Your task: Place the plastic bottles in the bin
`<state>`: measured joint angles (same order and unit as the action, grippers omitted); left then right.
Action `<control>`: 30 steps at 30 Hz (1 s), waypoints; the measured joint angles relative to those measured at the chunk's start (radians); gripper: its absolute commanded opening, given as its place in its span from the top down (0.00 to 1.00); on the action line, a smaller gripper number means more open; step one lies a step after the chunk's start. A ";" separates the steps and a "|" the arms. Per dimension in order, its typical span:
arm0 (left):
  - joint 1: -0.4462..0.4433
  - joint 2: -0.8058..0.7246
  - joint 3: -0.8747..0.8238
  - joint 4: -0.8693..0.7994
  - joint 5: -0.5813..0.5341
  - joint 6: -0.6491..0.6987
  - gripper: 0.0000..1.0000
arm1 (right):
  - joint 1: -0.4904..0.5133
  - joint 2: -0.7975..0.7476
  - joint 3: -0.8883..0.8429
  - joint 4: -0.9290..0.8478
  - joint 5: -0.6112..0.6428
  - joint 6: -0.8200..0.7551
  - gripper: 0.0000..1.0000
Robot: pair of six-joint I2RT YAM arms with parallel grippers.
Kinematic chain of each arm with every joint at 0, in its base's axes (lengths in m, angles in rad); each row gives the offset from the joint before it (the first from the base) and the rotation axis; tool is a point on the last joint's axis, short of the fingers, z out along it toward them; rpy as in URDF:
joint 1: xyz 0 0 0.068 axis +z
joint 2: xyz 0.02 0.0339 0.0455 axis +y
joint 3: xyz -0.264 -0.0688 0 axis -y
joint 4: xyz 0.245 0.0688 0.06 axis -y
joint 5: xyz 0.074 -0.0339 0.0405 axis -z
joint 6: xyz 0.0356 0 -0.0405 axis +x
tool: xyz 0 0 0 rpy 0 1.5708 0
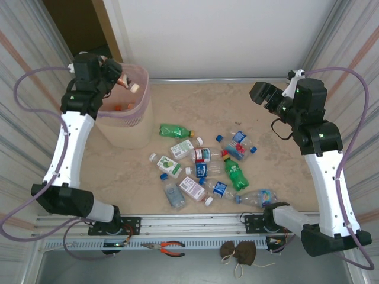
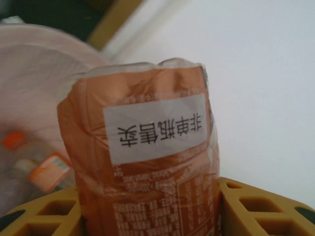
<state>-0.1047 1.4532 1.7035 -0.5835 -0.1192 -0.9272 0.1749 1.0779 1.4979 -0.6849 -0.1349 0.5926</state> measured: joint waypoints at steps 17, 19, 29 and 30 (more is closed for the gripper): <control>0.079 0.357 0.221 -0.364 -0.053 -0.303 0.49 | -0.031 -0.009 -0.029 -0.013 0.000 0.002 0.17; 0.087 0.390 0.221 -0.377 -0.047 -0.319 0.48 | -0.042 -0.011 -0.032 -0.016 0.000 0.002 0.17; 0.092 0.523 0.221 -0.383 -0.012 -0.377 0.44 | -0.080 -0.020 -0.077 -0.020 -0.023 0.002 0.17; 0.092 0.533 0.221 -0.384 -0.011 -0.380 0.43 | -0.085 -0.020 -0.083 -0.021 -0.023 0.002 0.17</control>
<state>-0.0128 1.9862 1.9244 -0.9672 -0.1299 -1.3075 0.0902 1.0576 1.4151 -0.7055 -0.1581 0.5945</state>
